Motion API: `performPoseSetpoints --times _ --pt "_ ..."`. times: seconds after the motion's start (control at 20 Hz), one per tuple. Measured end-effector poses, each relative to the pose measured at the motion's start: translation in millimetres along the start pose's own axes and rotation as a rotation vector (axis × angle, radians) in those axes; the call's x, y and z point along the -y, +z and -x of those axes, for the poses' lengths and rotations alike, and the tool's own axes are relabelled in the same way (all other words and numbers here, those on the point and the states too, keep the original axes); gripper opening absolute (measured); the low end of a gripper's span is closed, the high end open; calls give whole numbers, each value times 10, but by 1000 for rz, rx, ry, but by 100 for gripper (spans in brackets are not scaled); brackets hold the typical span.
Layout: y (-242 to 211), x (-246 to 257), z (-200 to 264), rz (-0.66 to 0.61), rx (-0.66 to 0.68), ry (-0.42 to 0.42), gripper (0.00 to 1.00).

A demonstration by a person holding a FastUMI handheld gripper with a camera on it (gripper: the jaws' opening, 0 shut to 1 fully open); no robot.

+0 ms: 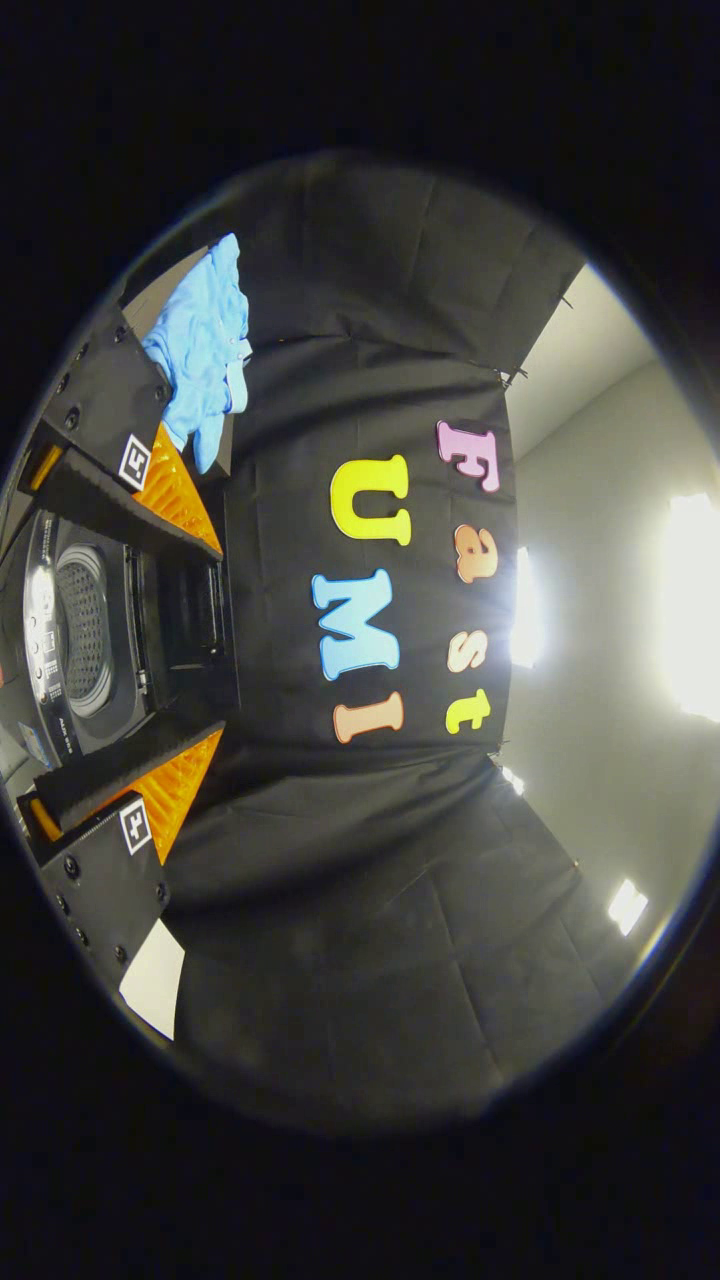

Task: Put the clothes into the washing machine and then close the washing machine lid.

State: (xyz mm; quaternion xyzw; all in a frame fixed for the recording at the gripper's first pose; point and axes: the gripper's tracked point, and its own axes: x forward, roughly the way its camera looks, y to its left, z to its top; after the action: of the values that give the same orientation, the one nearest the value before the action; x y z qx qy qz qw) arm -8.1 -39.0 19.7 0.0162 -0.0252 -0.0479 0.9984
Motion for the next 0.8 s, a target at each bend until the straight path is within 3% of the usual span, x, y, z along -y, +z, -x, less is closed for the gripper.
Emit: performPoseSetpoints --times 0.35,0.8 --pt "320 -181 -510 -1 35 27 95" --pt "65 -316 -1981 -102 -46 96 97"
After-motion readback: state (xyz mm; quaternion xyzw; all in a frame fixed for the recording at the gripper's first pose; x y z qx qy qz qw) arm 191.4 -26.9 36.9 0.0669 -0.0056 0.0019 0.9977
